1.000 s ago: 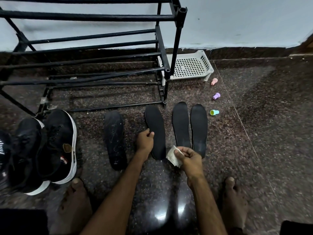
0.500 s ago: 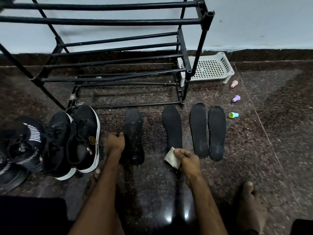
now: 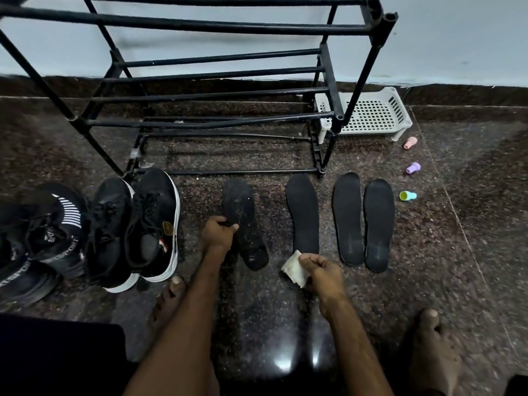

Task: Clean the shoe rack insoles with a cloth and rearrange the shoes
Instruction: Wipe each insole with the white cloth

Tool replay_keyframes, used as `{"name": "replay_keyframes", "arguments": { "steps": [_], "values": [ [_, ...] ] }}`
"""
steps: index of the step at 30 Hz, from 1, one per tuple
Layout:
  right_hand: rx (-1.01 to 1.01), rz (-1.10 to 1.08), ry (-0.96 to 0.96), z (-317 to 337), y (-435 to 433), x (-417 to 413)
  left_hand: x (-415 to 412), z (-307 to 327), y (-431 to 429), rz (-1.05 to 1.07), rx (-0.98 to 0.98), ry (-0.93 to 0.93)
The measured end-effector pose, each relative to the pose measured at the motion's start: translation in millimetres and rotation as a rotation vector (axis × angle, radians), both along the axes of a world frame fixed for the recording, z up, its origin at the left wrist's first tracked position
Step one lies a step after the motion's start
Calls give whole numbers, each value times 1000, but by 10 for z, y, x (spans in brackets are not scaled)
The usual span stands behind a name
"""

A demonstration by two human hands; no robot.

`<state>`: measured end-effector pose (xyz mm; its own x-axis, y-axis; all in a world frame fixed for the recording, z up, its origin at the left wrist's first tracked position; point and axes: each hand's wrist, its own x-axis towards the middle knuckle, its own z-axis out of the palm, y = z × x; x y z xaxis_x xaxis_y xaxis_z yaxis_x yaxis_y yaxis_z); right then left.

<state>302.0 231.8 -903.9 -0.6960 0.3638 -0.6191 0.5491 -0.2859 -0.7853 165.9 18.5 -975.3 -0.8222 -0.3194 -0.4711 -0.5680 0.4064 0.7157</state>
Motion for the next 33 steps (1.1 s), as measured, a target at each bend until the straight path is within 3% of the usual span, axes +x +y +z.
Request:
{"name": "replay_keyframes", "arguments": {
  "steps": [6, 11, 15, 19, 22, 27, 33],
  "values": [
    [54, 51, 57, 88, 124, -36, 236, 472, 32, -87, 386, 5],
    [241, 429, 285, 396, 153, -63, 443, 944, 101, -200, 549, 55],
    [345, 658, 302, 578, 60, -65, 565, 1319, 153, -361, 651, 45],
    [439, 642, 330, 776, 33, -42, 581, 1609, 102, -507, 701, 39],
    [469, 662, 302, 809, 39, -34, 521, 1896, 142, -384, 804, 170],
    [507, 702, 281, 834, 72, -30, 403, 2188, 158, -345, 667, 368],
    [438, 610, 280, 823, 128, -18, 424, 2155, 120, -544, 706, 271]
  ]
}}
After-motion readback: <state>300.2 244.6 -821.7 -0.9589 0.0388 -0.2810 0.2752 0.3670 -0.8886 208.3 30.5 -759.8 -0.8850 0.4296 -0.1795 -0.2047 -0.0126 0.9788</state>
